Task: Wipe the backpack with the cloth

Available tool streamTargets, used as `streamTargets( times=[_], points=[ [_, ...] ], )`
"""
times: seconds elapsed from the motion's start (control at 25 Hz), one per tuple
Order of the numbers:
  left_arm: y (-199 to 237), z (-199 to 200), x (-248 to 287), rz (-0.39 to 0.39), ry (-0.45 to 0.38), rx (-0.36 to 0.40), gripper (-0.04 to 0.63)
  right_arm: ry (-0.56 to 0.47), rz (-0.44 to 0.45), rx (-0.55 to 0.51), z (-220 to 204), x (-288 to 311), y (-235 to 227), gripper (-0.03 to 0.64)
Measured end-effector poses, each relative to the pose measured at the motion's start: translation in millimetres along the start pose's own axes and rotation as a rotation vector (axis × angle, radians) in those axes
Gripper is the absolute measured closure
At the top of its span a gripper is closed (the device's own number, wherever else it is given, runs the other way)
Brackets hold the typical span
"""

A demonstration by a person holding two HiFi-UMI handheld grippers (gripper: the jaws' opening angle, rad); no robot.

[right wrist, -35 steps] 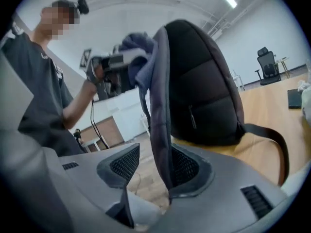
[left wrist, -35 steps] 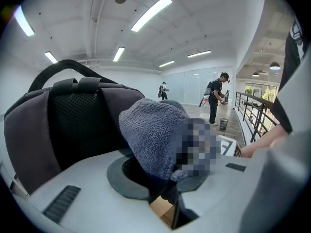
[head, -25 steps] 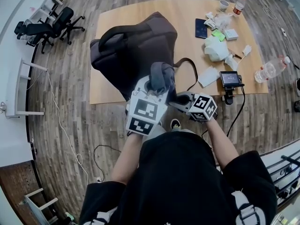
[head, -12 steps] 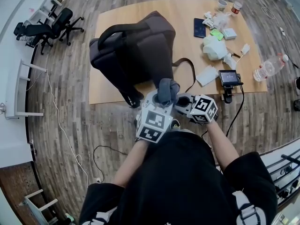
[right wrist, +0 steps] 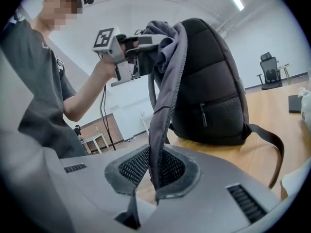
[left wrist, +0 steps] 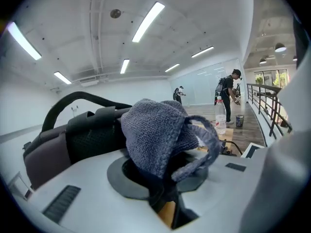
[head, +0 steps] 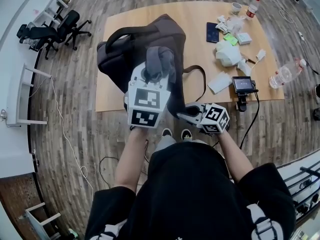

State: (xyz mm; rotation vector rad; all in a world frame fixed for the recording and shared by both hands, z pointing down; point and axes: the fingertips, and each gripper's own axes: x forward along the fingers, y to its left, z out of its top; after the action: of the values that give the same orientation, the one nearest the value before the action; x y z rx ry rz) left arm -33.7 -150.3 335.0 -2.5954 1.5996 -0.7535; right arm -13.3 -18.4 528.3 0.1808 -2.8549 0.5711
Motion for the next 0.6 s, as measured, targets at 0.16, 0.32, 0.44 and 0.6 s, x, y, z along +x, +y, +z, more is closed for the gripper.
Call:
streamTargets(
  times=[0.16, 0.32, 0.44, 0.6],
  points=[
    [10, 24, -1, 0.017, -0.025, 0.011, 0.497, 0.007, 0.003, -0.037, 6, 1, 4, 0.565],
    [16, 49, -4, 0.032, -0.084, 0.005, 0.497, 0.001, 0.001, -0.049, 5, -1, 4, 0.565],
    [22, 64, -3, 0.046, -0.117, -0.007, 0.497, 0.010, 0.002, -0.057, 3, 0, 6, 0.565],
    [21, 65, -4, 0.068, -0.137, 0.011, 0.497, 0.022, -0.014, -0.066, -1, 0, 5, 0.565]
  ],
)
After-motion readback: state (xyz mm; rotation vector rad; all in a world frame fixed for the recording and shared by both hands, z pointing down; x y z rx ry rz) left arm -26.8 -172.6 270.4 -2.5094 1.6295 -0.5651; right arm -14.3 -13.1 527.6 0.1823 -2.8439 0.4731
